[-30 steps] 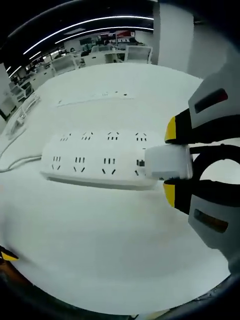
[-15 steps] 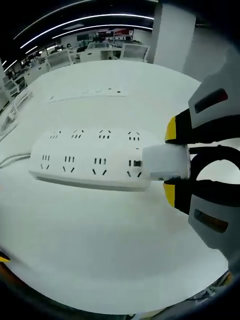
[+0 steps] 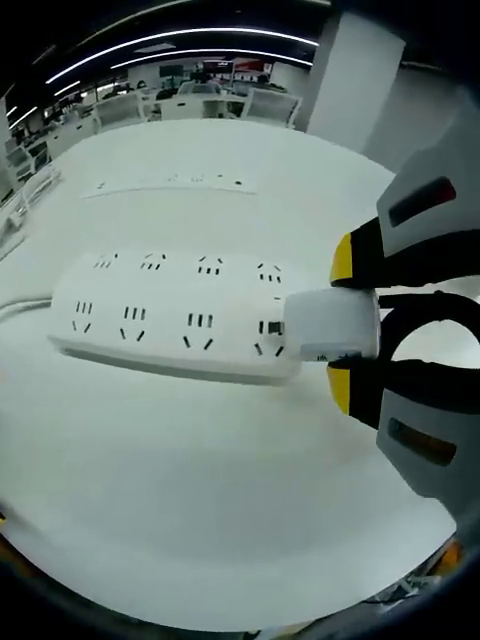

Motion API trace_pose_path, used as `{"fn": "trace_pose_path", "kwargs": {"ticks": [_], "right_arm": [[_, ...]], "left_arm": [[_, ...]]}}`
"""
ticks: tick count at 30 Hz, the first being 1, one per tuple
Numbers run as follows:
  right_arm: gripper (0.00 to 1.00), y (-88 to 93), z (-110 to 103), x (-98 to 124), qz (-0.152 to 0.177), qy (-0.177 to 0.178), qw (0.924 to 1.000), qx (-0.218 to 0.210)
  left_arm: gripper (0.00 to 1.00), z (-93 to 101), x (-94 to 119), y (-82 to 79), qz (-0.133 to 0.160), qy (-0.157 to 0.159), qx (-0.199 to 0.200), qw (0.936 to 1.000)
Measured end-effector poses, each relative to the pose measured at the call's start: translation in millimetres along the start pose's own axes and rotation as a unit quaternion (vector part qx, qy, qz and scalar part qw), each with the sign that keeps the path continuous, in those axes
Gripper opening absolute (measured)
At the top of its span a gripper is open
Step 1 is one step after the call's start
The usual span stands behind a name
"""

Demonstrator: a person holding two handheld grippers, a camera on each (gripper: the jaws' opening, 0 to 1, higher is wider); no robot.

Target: Straighten the power strip on the desk, plug the charger into it

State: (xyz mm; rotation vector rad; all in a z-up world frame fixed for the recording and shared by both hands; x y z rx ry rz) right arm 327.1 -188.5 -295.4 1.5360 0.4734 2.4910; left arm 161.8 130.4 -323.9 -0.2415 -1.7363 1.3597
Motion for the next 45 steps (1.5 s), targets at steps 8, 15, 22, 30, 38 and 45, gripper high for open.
{"fn": "trace_pose_path", "kwargs": {"ticks": [8, 15, 22, 30, 38, 45], "right_arm": [[0.25, -7.6, 3, 5, -0.027, 0.001, 0.9995, 0.015], [0.25, -13.4, 4, 8, -0.042, 0.000, 0.9989, 0.019], [0.25, -21.0, 2, 12, -0.045, -0.009, 0.9989, 0.013], [0.25, -28.1, -3, 15, -0.032, -0.016, 0.9994, 0.004], [0.25, -33.3, -5, 17, -0.025, -0.024, 0.9994, -0.009], [0.25, -40.7, -6, 12, -0.033, -0.021, 0.9992, -0.010]], "left_arm": [[0.99, 0.2, 1, 0.4, 0.004, 0.002, 0.000, 1.0000], [0.98, -1.4, 1, 2.5, -0.001, 0.001, -0.002, 1.0000], [0.98, -0.3, 2, 2.8, -0.002, 0.002, -0.003, 1.0000], [0.98, -0.9, 4, 4.2, 0.000, -0.001, -0.001, 1.0000], [0.97, -1.4, 4, 5.3, 0.000, -0.002, 0.000, 1.0000], [0.97, -1.6, 4, 7.0, 0.000, -0.003, 0.003, 1.0000]]}}
Point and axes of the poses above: the point that each gripper's makers call its tool centre point, and the gripper's own axes: x roughly backward along the fingers, z roughly to its right, y roughly out of its underside, the point moved 5 cm from there along x, roughly backward along the fingers, and after that the axes turned 15 degrees about -z, right-handed, at the moved point
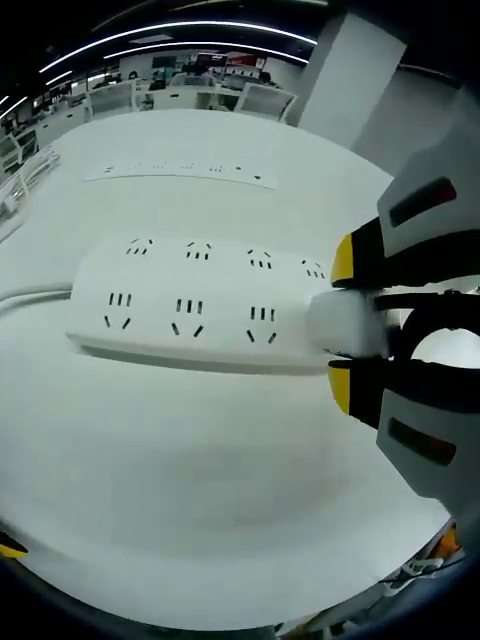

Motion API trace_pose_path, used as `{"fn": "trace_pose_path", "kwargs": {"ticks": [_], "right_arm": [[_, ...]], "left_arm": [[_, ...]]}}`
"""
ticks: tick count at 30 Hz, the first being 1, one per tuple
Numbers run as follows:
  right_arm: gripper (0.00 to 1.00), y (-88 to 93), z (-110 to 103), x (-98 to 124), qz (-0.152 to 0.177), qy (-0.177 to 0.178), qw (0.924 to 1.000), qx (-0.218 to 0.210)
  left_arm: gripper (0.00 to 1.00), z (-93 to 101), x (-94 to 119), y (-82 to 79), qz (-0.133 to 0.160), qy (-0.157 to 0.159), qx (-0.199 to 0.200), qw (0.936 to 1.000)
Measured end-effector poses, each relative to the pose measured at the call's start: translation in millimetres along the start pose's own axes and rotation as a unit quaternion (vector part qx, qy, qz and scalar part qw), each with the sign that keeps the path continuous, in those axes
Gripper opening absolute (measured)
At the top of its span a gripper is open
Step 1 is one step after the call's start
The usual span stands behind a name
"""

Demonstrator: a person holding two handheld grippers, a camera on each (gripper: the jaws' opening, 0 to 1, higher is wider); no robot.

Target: Straighten the power strip on the desk, plug the charger into it

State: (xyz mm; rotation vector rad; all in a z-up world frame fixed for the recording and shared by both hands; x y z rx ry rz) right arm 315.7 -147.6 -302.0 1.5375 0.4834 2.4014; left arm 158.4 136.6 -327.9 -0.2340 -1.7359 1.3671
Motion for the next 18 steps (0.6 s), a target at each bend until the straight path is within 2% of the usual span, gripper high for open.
{"fn": "trace_pose_path", "kwargs": {"ticks": [6, 18], "right_arm": [[0.25, 3.3, 4.8, -3.0, 0.014, -0.020, 0.9993, -0.028], [0.25, 0.7, 9.9, -3.9, 0.020, -0.028, 0.9993, -0.017]], "left_arm": [[0.97, -2.4, 0.8, 1.0, -0.001, -0.002, 0.002, 1.0000], [0.97, -0.3, 1.1, 1.6, -0.004, -0.002, 0.001, 1.0000]]}}
Point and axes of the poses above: the point that each gripper's makers call its tool centre point, and the gripper's own axes: x roughly backward along the fingers, z roughly to its right, y roughly out of its underside, the point moved 5 cm from there along x, roughly backward along the fingers, and after that the axes turned 15 degrees about -z, right-handed, at the moved point
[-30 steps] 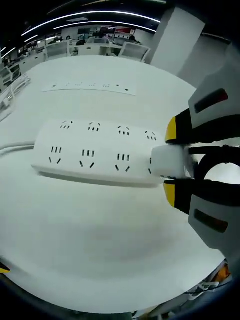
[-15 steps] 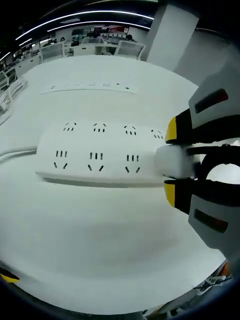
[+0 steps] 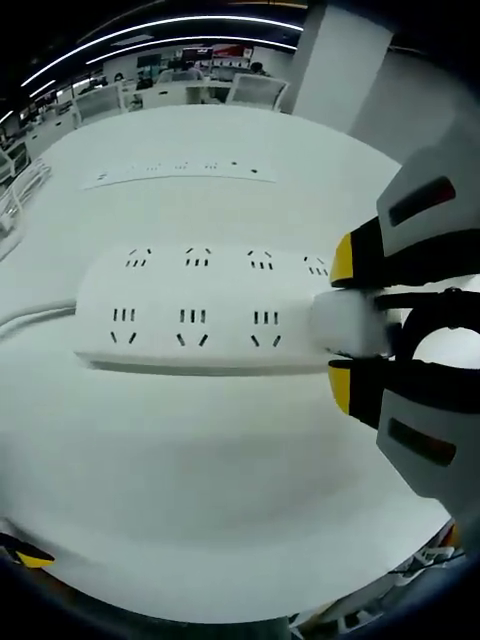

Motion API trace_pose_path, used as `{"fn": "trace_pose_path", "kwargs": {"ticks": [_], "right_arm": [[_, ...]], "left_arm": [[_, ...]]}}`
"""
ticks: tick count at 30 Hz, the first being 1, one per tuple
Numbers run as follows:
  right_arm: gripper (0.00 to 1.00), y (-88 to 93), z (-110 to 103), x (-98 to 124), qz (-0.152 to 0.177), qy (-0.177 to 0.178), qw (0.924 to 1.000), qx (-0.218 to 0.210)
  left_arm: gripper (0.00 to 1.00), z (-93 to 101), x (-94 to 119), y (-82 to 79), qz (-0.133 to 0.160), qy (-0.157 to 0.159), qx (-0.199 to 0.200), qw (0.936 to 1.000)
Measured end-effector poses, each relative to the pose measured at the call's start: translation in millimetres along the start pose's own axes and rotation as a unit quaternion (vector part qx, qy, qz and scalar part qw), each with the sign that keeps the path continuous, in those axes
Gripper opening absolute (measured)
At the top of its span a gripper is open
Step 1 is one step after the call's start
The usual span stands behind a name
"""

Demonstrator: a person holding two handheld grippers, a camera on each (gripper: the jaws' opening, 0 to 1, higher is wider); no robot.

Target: Straighten the power strip on the desk, plug the charger into it

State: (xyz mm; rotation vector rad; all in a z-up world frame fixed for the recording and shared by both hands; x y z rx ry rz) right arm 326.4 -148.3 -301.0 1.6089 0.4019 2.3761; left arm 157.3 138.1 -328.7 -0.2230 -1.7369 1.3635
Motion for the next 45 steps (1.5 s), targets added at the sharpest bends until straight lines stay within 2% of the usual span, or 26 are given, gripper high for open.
{"fn": "trace_pose_path", "kwargs": {"ticks": [7, 17, 30, 34, 40, 43, 45], "right_arm": [[0.26, 1.4, -2, 1, 0.002, 0.007, 1.0000, 0.002], [0.28, 1.4, -7, 8, 0.032, 0.022, 0.9992, 0.005], [0.32, 0.0, -8, 21, 0.082, 0.015, 0.9964, -0.016], [0.35, -2.0, -8, 26, 0.108, 0.005, 0.9938, -0.026], [0.43, -3.6, -8, 34, 0.150, -0.002, 0.9878, -0.043], [0.44, -2.2, -6, 39, 0.175, -0.010, 0.9827, -0.061], [0.44, -3.5, -8, 44, 0.205, -0.028, 0.9755, -0.075]], "left_arm": [[0.97, 0.0, 4, -0.1, -0.001, -0.006, 0.000, 1.0000], [0.97, 1.6, 6, -0.5, -0.001, -0.006, 0.000, 1.0000], [0.98, 0.6, 10, -2.7, 0.001, -0.015, -0.001, 0.9999], [0.99, 2.1, 10, -6.6, 0.008, -0.014, -0.008, 0.9998], [0.99, 0.3, 8, -6.3, -0.002, -0.019, -0.002, 0.9998], [0.99, -0.2, 8, -6.1, -0.008, -0.021, -0.001, 0.9997], [0.99, -0.2, 8, -6.5, -0.010, -0.021, 0.000, 0.9997]]}}
Point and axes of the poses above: the point that each gripper's makers call its tool centre point, and the gripper's own axes: x roughly backward along the fingers, z roughly to its right, y roughly out of its underside, the point moved 5 cm from there along x, roughly backward along the fingers, and after that the axes turned 15 degrees about -z, right-handed, at the moved point
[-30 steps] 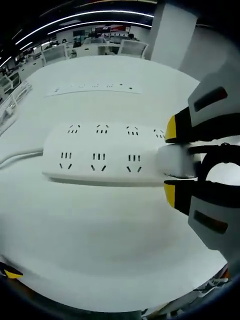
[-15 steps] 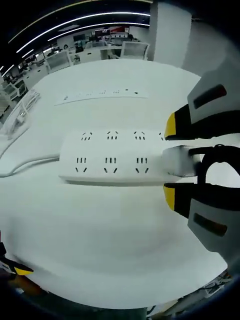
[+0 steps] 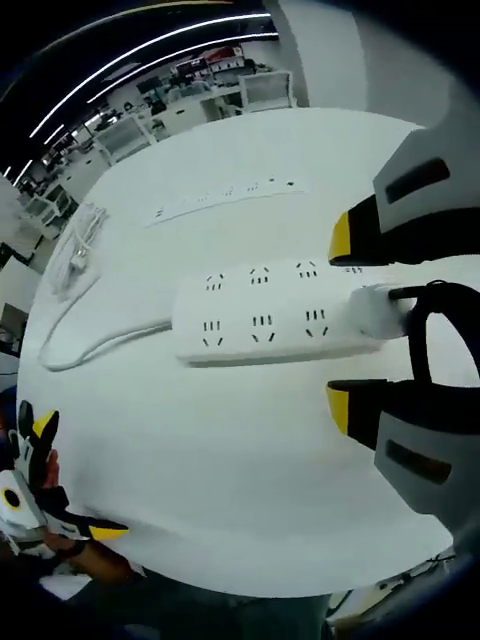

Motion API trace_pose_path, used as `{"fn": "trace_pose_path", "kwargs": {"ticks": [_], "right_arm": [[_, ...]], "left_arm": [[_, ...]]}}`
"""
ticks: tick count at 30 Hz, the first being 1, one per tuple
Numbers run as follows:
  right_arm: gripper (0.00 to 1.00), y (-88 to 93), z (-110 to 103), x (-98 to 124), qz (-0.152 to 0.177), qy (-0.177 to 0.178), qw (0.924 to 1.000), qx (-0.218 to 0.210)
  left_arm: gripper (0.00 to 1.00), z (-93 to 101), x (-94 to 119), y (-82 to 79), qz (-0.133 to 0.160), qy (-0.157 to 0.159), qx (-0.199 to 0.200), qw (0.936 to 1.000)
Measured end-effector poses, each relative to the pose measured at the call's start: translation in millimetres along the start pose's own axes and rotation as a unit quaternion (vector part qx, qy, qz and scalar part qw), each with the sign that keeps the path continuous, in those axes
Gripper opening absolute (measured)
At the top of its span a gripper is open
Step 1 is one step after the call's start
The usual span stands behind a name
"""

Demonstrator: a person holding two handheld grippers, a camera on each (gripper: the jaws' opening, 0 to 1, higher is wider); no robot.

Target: Straighten the power strip on the desk, plug the charger into it

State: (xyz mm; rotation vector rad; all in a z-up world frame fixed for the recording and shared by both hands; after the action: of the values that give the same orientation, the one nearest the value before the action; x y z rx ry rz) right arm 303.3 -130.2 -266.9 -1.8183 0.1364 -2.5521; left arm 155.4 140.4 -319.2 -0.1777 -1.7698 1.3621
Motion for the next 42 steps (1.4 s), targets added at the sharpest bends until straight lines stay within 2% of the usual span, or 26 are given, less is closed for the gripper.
{"fn": "trace_pose_path", "kwargs": {"ticks": [6, 10, 14, 18, 19, 23, 29, 31, 35, 38, 42], "right_arm": [[0.48, -2.6, 8, 11, 0.046, -0.004, 0.9988, -0.019], [0.56, -3.6, 7, 18, 0.082, -0.010, 0.9961, -0.028], [0.63, -1.8, 6, 20, 0.099, -0.008, 0.9947, -0.027], [0.69, -1.6, 2, 23, 0.119, -0.024, 0.9921, -0.031], [0.71, -4.0, 0, 25, 0.139, -0.036, 0.9886, -0.045], [0.80, -3.0, -3, 27, 0.149, -0.047, 0.9867, -0.044], [0.87, 1.0, -6, 29, 0.152, -0.042, 0.9872, -0.022], [0.90, 1.2, -7, 32, 0.164, -0.054, 0.9844, -0.034], [0.94, 4.7, -10, 34, 0.168, -0.055, 0.9837, -0.033], [1.00, 6.6, -14, 35, 0.172, -0.069, 0.9820, -0.037], [1.00, 10.9, -18, 37, 0.177, -0.073, 0.9808, -0.038]], "left_arm": [[0.99, -0.6, 1, -2.0, -0.001, -0.001, 0.000, 1.0000], [0.99, 0.3, 1, -2.7, -0.003, 0.000, -0.001, 1.0000], [0.99, -0.1, 2, -3.5, -0.003, 0.000, 0.000, 1.0000], [0.99, 0.1, 2, -4.4, -0.005, 0.000, -0.002, 1.0000], [0.99, 0.6, 2, -4.9, -0.004, 0.000, -0.002, 1.0000], [0.99, 1.3, 0, -5.2, -0.004, 0.001, -0.001, 1.0000], [0.99, 2.6, -1, -5.2, -0.008, 0.004, -0.003, 1.0000], [0.99, 1.6, -1, -5.3, -0.008, 0.003, -0.002, 1.0000], [0.99, 1.3, 0, -5.2, -0.009, 0.002, 0.000, 1.0000], [0.99, 1.6, 0, -4.7, -0.010, 0.002, -0.001, 0.9999], [0.99, 2.2, -1, -4.9, -0.011, 0.002, -0.001, 0.9999]]}}
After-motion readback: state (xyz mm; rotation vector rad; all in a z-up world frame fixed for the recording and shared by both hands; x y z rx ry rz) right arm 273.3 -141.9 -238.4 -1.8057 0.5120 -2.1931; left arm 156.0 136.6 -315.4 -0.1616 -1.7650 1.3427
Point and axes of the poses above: the point that each gripper's makers call its tool centre point, and the gripper's own axes: x roughly backward along the fingers, z roughly to its right, y roughly out of its underside, the point moved 5 cm from there along x, roughly backward along the fingers, and after that the axes turned 15 degrees about -z, right-handed, at the moved point
